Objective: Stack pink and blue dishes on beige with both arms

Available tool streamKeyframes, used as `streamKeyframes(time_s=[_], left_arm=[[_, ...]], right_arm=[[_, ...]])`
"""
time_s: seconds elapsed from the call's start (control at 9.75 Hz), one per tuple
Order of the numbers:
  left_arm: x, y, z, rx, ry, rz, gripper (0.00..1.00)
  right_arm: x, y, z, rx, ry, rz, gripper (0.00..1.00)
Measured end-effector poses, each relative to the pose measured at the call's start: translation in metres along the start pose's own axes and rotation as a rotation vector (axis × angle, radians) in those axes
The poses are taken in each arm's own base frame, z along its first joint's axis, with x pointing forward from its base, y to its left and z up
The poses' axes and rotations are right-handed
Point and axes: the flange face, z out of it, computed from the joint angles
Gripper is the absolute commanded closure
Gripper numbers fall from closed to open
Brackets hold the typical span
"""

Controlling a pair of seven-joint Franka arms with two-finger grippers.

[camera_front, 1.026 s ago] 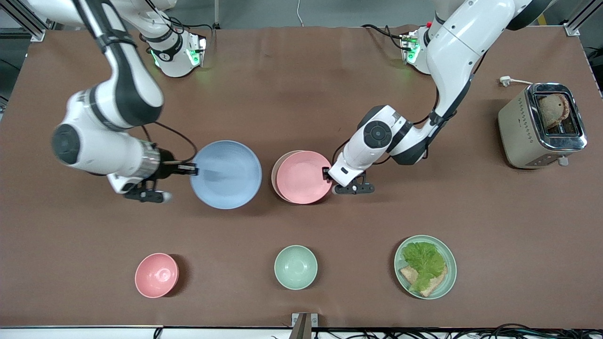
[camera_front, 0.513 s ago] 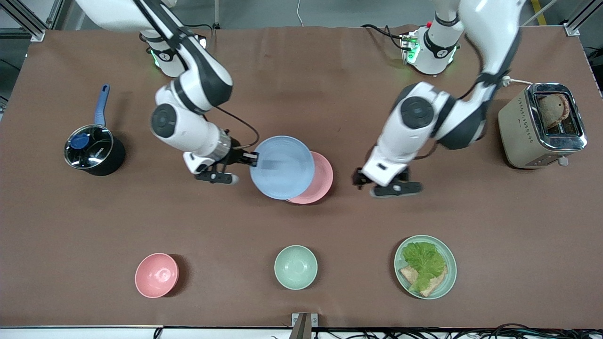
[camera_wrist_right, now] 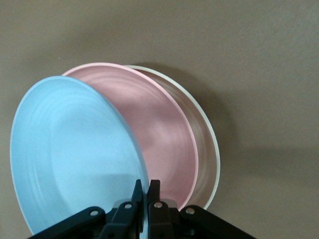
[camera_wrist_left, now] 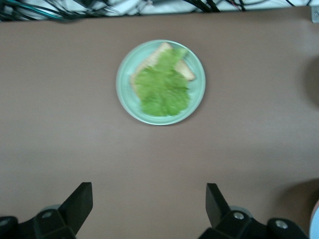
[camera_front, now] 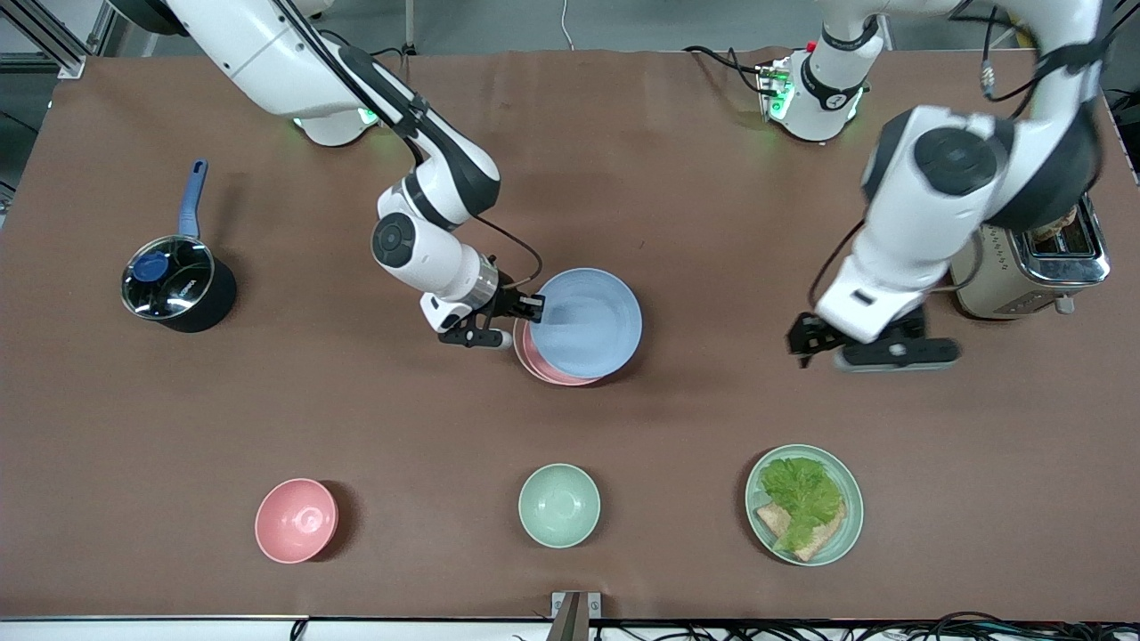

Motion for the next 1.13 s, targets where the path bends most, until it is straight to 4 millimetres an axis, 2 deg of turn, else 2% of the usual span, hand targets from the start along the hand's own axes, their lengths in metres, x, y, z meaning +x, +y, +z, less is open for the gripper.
streamKeyframes(time_s=[0.31, 0.41, 0.51, 0.72, 0.92, 1.03, 1.13], left_arm=[[-0.013, -0.052, -0.089, -0.029, -0.002, 0.008, 0.0], [-0.02, -0.073, -0.113, -0.047, -0.012, 0.027, 0.0], [-0.028, -0.091, -0.131, -0.057, -0.026, 0.048, 0.0], [-0.042, -0.111, -0.156, -0.053, -0.056, 0.073, 0.0], [-0.041, -0.118, -0.182, -0.057, -0.048, 0.064, 0.0], [-0.035, -0.12, -0.198, -0.056, -0.058, 0.06, 0.0], [-0.027, -0.122, -0.213, -0.054, -0.084, 0.058, 0.0]], right_arm=[[-0.001, 0.007, 0.004, -0.034, 0.002, -0.038, 0.9], [0.001, 0.012, 0.005, -0.039, 0.001, -0.033, 0.67], [0.006, 0.017, 0.003, -0.041, 0.002, -0.023, 0.31], [0.011, 0.022, 0.0, -0.043, 0.004, -0.012, 0.0], [0.012, 0.018, -0.01, -0.051, -0.001, -0.022, 0.0], [0.016, 0.012, -0.034, -0.077, -0.017, -0.034, 0.0], [0.023, 0.01, -0.081, -0.12, -0.011, -0.052, 0.0]])
